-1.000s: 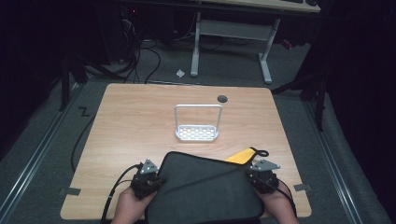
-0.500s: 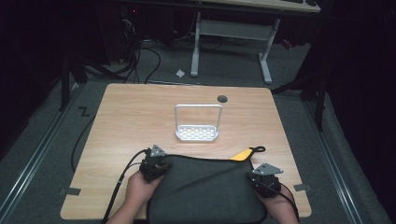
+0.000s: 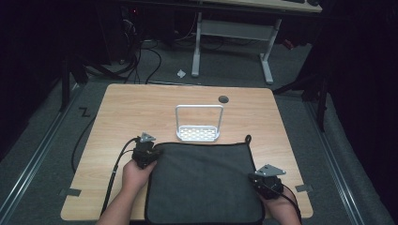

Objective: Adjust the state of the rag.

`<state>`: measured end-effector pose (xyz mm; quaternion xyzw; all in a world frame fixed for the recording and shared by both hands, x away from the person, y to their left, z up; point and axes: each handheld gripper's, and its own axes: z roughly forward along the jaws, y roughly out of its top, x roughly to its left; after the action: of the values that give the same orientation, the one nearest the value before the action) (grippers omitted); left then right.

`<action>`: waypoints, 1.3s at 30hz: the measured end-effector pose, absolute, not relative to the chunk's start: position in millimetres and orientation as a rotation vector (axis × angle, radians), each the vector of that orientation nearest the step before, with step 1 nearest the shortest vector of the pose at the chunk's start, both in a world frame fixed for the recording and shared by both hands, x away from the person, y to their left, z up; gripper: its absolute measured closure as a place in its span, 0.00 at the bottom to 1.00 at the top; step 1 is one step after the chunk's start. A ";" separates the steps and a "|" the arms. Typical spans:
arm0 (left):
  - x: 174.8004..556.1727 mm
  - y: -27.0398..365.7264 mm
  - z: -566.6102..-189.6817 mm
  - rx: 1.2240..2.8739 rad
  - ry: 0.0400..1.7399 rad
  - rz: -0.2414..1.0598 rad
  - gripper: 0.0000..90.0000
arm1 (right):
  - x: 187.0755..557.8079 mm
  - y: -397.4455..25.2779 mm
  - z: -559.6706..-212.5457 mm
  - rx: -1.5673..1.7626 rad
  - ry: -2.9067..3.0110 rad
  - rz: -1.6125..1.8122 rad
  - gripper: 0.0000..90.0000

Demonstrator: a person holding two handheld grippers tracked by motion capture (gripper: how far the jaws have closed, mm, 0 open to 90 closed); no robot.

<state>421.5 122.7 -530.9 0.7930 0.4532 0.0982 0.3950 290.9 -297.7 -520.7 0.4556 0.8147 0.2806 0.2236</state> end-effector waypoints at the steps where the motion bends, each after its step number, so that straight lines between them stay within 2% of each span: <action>1: 420.2 122.7 -529.2 2.019 1.145 0.252 0.96 | 291.3 -298.2 -520.5 1.269 2.247 0.795 0.91; 6: 398.8 125.1 -518.6 2.016 1.088 0.300 0.84 | 306.2 -295.6 -515.7 1.287 2.189 0.862 0.90; 11: 395.2 125.3 -526.3 2.080 1.096 0.304 0.87 | 337.9 -283.7 -516.8 1.298 2.184 0.811 0.96; 13: 399.2 126.1 -528.9 2.058 1.104 0.297 0.89 | 350.0 -280.6 -521.8 1.316 2.196 0.764 0.99; 19: 411.2 118.8 -531.1 2.025 1.109 0.271 0.89 | 367.8 -291.7 -522.1 1.366 2.141 0.738 0.99; 22: 412.0 116.8 -531.4 2.013 1.114 0.258 0.86 | 371.2 -298.2 -521.9 1.410 2.129 0.760 0.98; 23: 411.2 116.8 -530.3 2.016 1.109 0.254 0.84 | 370.3 -301.4 -520.7 1.417 2.114 0.768 0.93; 25: 410.1 117.5 -529.1 2.016 1.104 0.258 0.82 | 367.0 -302.6 -519.6 1.415 2.097 0.795 0.91; 26: 407.0 120.6 -525.4 1.993 1.089 0.275 0.78 | 359.4 -305.8 -517.3 1.414 2.069 0.844 0.86; 30: 406.5 128.7 -517.2 1.946 1.093 0.301 0.72 | 346.8 -310.3 -513.5 1.382 2.038 0.888 0.75; 37: 414.1 139.8 -512.6 1.915 1.086 0.309 0.59 | 342.1 -312.1 -510.4 1.380 2.013 0.907 0.71; 39: 417.0 141.9 -513.6 1.905 1.094 0.325 0.57 | 340.7 -310.9 -509.9 1.366 2.015 0.922 0.67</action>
<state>417.0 141.9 -513.6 0.7686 0.4414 0.1309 0.4442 340.7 -310.9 -509.9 0.5057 0.7462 0.3416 0.2660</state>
